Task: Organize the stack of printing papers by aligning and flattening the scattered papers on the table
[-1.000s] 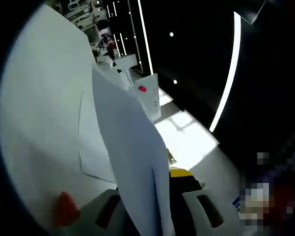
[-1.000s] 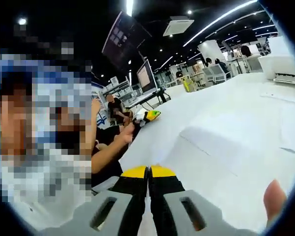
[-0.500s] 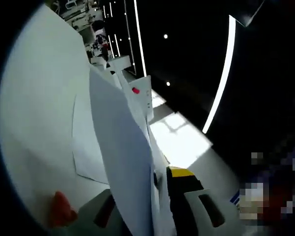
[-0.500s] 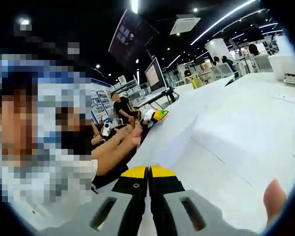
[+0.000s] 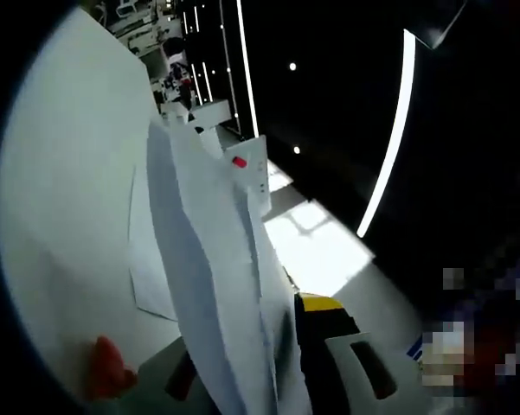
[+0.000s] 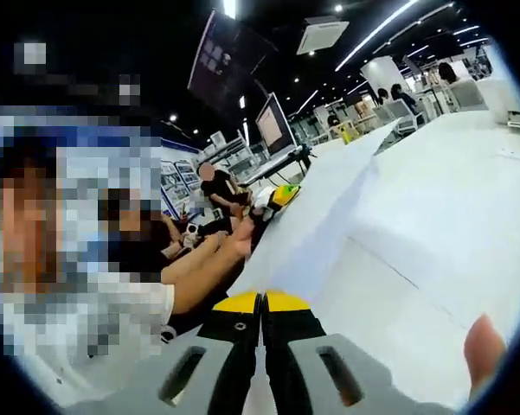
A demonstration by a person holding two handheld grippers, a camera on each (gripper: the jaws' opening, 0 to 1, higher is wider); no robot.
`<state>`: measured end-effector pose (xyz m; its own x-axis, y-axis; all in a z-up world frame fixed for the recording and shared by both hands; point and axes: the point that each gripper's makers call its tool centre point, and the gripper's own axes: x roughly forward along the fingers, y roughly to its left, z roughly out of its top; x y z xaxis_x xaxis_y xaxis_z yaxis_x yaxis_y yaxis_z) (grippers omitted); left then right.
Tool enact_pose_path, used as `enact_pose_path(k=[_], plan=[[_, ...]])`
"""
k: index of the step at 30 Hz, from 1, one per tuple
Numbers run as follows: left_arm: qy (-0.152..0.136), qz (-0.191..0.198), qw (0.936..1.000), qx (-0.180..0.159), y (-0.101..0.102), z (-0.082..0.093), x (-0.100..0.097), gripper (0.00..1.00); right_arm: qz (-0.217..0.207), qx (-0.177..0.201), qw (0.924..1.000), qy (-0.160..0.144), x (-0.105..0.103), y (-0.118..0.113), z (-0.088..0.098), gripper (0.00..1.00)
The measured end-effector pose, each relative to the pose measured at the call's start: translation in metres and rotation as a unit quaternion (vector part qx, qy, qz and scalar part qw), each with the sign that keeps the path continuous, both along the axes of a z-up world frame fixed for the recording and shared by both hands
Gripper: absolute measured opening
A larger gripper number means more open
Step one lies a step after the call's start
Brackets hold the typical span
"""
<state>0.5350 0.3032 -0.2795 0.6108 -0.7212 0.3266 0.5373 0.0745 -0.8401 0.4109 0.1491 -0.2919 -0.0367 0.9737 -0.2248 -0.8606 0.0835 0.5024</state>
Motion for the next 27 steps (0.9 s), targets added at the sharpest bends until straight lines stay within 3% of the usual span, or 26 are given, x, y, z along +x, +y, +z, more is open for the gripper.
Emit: enact_pose_path(k=[16,27], plan=[[-0.002,0.002,1.0000,-0.006,0.001,0.001,-0.001,0.18,0.013,0.010,0.9997,0.018,-0.008,0.025,-0.005,0.00],[-0.002,0.003,1.0000,-0.009,0.004,0.001,0.001,0.17,0.000,0.022,0.9995,0.022,-0.015,0.026,-0.008,0.00]])
